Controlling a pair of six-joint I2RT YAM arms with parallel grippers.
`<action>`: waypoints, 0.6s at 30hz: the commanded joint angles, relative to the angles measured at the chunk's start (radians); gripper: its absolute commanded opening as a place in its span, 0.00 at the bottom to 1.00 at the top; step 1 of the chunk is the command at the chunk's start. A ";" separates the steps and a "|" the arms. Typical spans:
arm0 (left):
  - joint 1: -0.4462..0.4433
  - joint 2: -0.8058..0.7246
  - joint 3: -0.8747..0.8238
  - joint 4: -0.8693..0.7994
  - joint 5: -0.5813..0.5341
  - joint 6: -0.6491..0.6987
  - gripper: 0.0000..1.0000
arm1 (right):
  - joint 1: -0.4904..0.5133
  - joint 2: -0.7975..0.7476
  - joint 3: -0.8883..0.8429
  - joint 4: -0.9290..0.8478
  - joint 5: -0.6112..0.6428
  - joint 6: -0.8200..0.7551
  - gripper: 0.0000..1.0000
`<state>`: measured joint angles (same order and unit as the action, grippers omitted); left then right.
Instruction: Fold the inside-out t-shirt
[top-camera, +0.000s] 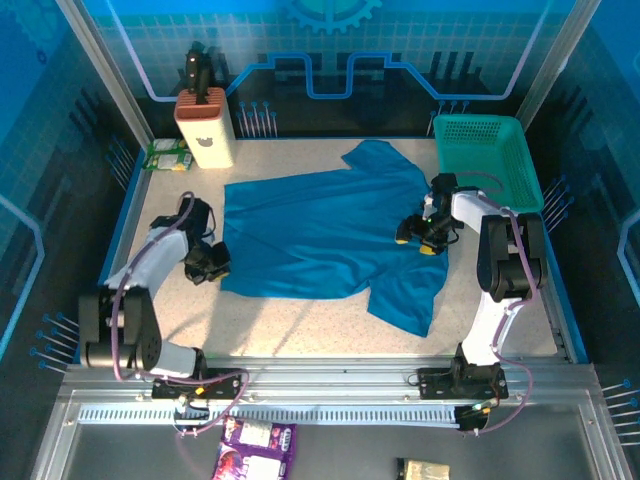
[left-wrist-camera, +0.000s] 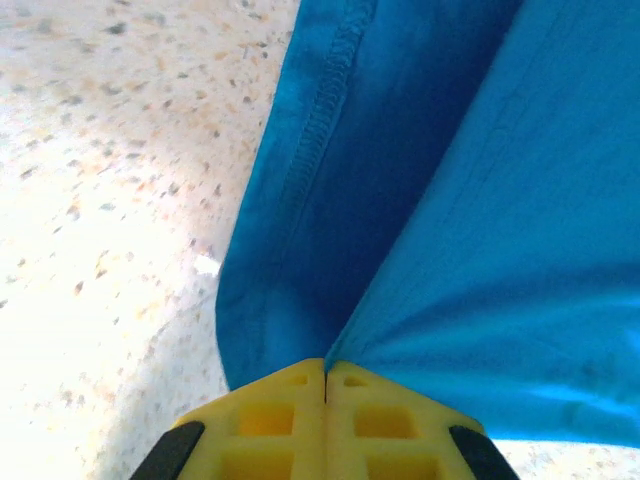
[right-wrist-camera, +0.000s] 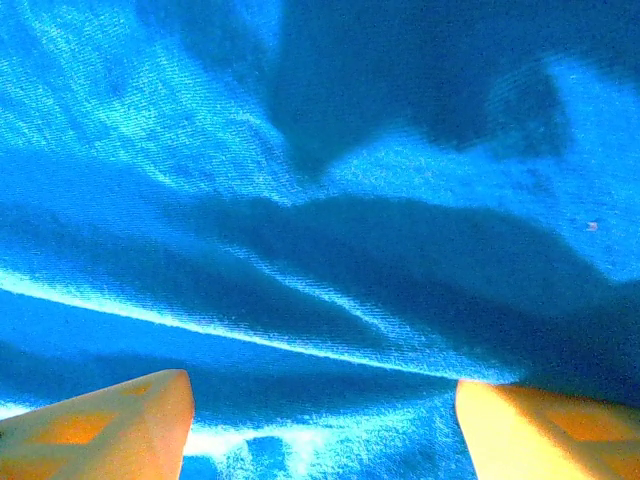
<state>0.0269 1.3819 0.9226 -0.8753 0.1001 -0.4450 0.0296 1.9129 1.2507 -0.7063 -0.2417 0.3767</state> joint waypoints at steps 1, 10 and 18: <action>-0.027 -0.096 -0.037 -0.136 -0.058 -0.099 0.00 | -0.013 0.024 -0.016 -0.020 0.071 0.006 0.73; -0.033 -0.419 -0.347 -0.056 0.023 -0.491 0.00 | -0.013 0.035 -0.020 -0.014 0.088 0.025 0.73; -0.032 -0.469 -0.523 -0.039 0.064 -0.620 0.00 | -0.013 0.040 -0.011 -0.022 0.100 0.032 0.73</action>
<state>-0.0048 0.9108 0.4278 -0.9047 0.1444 -0.9760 0.0296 1.9129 1.2510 -0.7055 -0.2169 0.3996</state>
